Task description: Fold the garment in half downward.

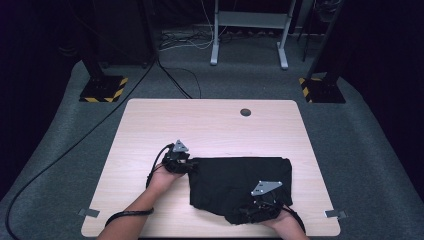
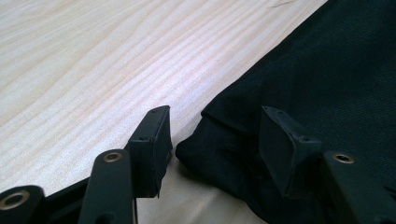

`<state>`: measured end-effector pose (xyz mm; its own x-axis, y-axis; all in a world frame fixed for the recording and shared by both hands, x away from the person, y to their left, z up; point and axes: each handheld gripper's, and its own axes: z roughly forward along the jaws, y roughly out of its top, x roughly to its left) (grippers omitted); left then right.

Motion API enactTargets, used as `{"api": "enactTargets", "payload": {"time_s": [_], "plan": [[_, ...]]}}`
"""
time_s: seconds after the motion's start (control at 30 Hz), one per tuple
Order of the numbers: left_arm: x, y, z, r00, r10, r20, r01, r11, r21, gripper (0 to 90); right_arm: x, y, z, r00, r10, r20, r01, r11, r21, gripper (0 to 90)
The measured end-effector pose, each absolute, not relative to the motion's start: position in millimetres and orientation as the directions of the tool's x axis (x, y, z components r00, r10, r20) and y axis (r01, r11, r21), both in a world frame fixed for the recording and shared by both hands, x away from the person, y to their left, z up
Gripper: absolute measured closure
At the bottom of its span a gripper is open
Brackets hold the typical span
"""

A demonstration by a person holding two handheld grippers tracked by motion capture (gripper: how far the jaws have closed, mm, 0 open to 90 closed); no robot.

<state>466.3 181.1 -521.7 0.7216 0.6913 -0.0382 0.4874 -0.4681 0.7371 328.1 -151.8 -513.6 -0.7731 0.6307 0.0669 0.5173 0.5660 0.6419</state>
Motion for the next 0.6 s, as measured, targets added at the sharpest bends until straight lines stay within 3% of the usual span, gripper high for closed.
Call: {"api": "enactTargets", "payload": {"time_s": [0.6], "plan": [[466.5, 177.4, -525.1, 0.737, 0.675, -0.023, 0.461, -0.477, 0.749, 48.5, 328.2, -152.4, -513.3, -0.769, 0.637, 0.051, 0.515, 0.572, 0.639, 23.1]]}}
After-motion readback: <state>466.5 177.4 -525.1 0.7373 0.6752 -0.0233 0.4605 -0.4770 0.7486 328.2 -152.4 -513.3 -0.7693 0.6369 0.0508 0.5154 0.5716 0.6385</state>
